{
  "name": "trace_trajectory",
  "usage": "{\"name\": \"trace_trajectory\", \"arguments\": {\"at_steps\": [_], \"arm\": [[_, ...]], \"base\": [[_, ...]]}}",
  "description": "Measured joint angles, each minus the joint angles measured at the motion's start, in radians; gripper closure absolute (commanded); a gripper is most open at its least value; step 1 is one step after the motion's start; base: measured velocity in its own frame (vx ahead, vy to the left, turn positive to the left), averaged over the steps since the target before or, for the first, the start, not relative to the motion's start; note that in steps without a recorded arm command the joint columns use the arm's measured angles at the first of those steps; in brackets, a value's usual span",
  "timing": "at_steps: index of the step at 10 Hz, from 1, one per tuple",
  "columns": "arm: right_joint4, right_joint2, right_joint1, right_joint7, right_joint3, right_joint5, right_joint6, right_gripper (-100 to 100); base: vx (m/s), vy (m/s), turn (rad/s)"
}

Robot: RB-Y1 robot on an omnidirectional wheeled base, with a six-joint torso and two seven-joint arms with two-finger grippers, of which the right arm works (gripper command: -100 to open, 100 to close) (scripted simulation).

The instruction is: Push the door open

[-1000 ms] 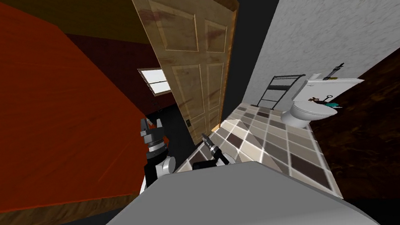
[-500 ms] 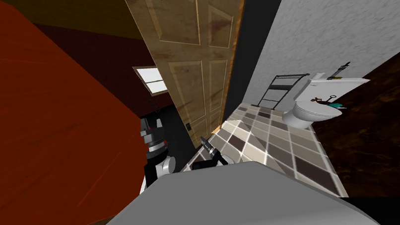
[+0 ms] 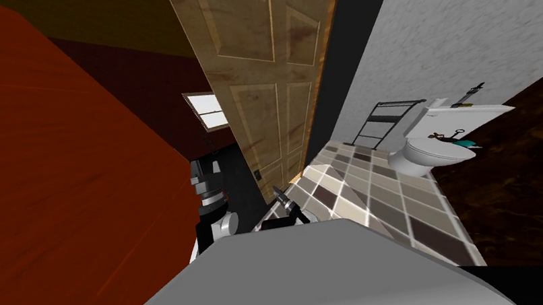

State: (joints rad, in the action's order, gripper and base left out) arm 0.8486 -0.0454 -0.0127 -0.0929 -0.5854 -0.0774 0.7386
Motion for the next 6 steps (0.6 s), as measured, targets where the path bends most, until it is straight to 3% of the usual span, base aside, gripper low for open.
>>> {"name": "trace_trajectory", "arguments": {"at_steps": [6], "arm": [[-0.026,-0.001,-0.012,0.007,0.018,0.004,0.008,-100]], "base": [[0.173,0.134,0.029]]}}
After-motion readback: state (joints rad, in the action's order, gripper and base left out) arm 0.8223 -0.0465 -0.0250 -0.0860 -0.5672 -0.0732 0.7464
